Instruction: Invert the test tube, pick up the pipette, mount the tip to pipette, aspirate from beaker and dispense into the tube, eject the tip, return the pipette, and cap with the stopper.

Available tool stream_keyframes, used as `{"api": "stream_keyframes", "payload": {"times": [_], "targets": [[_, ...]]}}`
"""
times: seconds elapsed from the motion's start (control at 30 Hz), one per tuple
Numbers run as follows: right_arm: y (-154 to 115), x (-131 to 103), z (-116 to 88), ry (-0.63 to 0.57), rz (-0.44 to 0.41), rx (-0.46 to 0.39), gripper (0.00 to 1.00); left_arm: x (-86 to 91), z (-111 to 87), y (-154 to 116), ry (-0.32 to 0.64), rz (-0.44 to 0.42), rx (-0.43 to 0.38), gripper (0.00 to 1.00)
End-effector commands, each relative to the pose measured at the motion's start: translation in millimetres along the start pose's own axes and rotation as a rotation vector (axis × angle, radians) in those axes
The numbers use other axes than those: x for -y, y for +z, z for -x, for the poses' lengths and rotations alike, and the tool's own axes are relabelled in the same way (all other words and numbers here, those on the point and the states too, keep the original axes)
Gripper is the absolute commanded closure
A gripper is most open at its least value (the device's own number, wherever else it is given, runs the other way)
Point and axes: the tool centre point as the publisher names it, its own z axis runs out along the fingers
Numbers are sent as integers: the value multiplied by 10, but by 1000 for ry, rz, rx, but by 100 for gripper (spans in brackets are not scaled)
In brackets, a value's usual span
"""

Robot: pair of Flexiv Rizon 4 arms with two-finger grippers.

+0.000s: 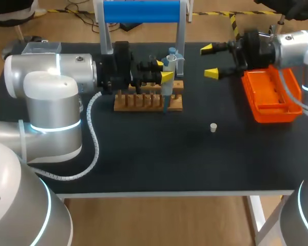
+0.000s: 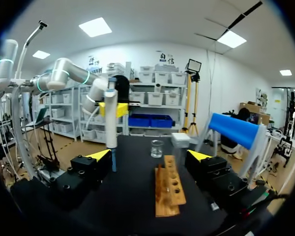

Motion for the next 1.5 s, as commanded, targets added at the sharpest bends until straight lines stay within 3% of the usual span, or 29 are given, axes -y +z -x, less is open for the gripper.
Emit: {"api": "stream_keyframes", "payload": {"times": [0.03, 0.3, 0.5, 0.67, 0.9, 1.5], "targets": [[48, -41, 304, -2, -28, 19, 0, 1, 6, 7, 0, 0, 0, 100], [233, -179, 920, -16, -73, 92, 0, 1, 6, 7, 0, 0, 0, 100], [396, -293, 1250, -14, -105, 139, 0, 1, 6, 7, 0, 0, 0, 100], [464, -306, 1399, 13, -117, 189, 0, 1, 6, 7, 0, 0, 0, 100], [538, -290, 1496, 28, -132, 205, 0, 1, 6, 7, 0, 0, 0, 100], [538, -301, 1504, 34, -130, 214, 0, 1, 6, 7, 0, 0, 0, 100]]}}
